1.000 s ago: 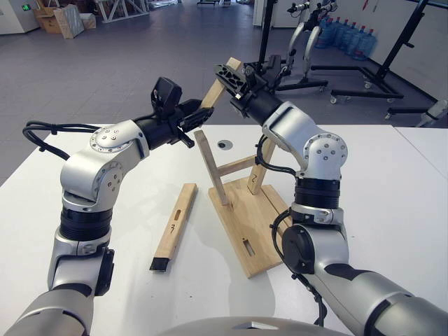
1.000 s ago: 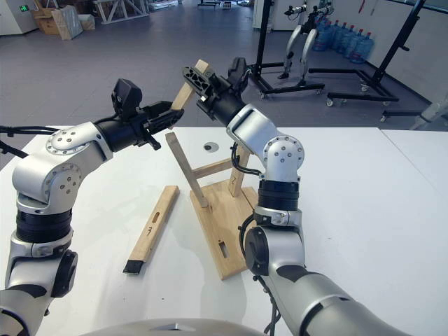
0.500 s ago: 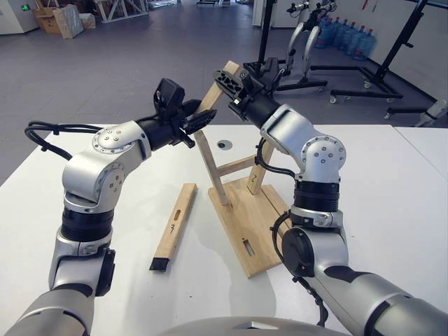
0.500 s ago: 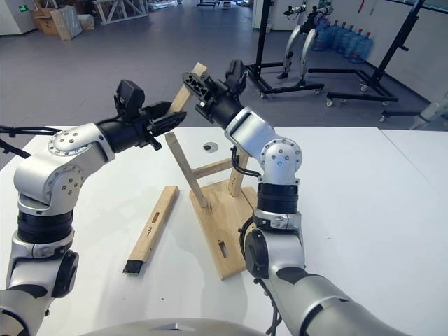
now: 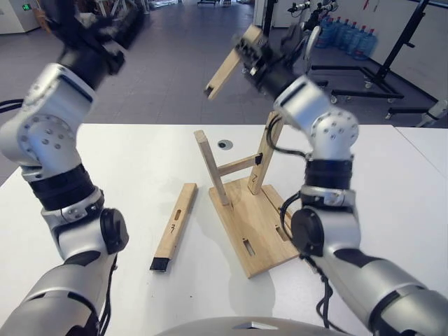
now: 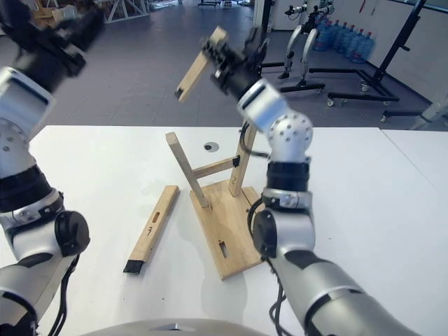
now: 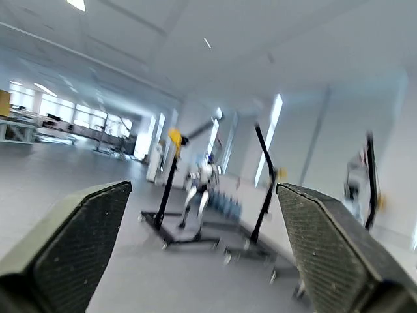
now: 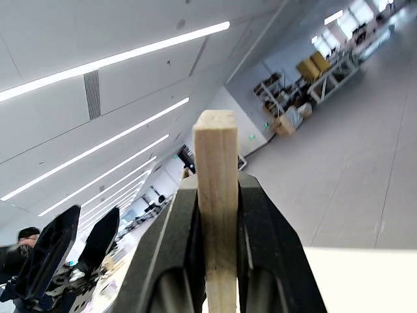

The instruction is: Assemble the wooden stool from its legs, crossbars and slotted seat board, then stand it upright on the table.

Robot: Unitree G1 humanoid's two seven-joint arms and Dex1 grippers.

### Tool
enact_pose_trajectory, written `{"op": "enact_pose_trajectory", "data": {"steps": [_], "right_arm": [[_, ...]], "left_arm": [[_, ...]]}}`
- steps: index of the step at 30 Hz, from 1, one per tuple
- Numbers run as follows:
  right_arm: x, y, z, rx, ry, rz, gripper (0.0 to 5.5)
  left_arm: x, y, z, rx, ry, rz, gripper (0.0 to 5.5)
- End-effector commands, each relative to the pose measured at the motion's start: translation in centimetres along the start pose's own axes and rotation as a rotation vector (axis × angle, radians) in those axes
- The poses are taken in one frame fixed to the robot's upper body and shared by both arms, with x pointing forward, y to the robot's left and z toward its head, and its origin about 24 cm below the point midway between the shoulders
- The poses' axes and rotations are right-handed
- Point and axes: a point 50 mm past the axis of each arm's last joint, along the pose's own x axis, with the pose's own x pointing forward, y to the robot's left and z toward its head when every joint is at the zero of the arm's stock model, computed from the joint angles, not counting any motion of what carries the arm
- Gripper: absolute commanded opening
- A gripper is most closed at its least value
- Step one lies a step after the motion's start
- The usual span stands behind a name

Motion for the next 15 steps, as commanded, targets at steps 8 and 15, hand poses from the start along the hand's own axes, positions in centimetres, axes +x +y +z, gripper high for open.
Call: {"op": "enact_pose_trajectory", "data": {"steps": [8, 15], "right_arm": [[-12.8, -5.8, 7.8, -0.402, 0.114, -0.238, 0.39], [-19.6, -8.8, -3.0, -0.257, 0.354, -0.343, 0.39]], "left_arm": [[-9.3, 5.4, -6.8, 0.084, 0.153, 0.357, 4.07], [-8.8, 5.6, -10.3, 0.141, 0.262, 0.356, 4.07]]}}
